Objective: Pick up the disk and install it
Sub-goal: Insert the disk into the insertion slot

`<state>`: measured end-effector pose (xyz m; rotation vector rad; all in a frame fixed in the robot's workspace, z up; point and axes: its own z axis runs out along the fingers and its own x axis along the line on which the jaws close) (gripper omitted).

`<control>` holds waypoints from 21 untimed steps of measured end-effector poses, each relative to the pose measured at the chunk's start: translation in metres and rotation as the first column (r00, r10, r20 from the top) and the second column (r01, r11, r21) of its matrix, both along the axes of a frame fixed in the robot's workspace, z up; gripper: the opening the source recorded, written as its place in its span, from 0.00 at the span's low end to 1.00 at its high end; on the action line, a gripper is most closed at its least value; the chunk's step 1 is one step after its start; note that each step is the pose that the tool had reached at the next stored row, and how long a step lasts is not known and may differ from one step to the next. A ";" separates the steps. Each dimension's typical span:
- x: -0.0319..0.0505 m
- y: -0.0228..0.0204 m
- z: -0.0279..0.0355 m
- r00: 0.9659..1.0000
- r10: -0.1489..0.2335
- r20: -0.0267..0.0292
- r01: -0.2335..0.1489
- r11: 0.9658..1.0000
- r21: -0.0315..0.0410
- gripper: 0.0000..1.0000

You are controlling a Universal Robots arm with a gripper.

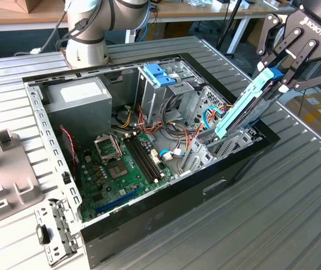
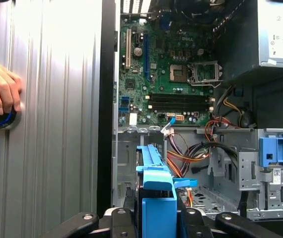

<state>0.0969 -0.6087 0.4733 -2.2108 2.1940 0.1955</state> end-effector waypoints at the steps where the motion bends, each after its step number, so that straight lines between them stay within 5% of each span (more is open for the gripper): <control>1: -0.0011 0.0001 0.0000 1.000 0.000 0.000 0.000 1.000 0.000 0.37; 21: -0.0057 0.0046 -0.0026 1.000 0.001 0.000 -0.001 1.000 0.002 0.37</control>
